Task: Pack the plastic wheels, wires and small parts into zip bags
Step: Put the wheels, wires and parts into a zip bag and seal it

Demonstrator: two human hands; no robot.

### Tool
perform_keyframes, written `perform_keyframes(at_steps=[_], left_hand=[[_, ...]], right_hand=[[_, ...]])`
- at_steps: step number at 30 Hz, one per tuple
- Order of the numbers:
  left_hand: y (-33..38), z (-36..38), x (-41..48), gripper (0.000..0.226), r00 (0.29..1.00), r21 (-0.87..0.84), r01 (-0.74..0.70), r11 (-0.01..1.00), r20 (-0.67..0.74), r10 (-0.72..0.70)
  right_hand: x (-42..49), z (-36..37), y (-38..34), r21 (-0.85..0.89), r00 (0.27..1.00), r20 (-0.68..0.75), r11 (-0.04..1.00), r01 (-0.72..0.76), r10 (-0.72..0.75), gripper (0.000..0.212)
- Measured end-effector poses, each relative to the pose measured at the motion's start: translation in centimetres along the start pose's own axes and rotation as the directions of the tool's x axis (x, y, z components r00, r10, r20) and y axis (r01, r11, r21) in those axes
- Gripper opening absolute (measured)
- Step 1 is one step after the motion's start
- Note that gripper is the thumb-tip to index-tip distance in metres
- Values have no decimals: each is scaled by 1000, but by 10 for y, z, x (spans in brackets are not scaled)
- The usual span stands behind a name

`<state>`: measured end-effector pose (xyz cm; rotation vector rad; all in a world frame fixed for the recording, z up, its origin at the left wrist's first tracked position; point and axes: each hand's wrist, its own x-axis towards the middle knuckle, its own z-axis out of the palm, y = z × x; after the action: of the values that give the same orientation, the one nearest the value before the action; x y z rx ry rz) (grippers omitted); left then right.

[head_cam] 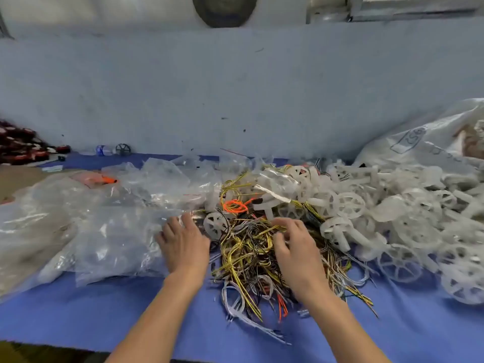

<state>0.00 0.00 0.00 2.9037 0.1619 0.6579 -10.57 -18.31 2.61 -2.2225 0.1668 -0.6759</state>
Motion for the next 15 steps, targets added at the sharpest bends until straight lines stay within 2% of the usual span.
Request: perform_keyframes(at_steps=[5,9,13,15], left_hand=[[-10,15,7,61,996,100,-87,991,10,87],[-24,22,1,52,995,108,-101,989,1,101],[-36,10,7,44,998,-12,-69,998,14,69],[-40,-5,11,40,999,-164,-42,985,-38,36]], right_hand=[[9,9,4,6,999,32,1000,-25,25,27],[5,6,6,-49,1000,24,999,11,-9,28],[6,1,12,-70,1000,10,997,23,-22,28],[7,-2,10,-52,1000,3,998,21,-21,29]])
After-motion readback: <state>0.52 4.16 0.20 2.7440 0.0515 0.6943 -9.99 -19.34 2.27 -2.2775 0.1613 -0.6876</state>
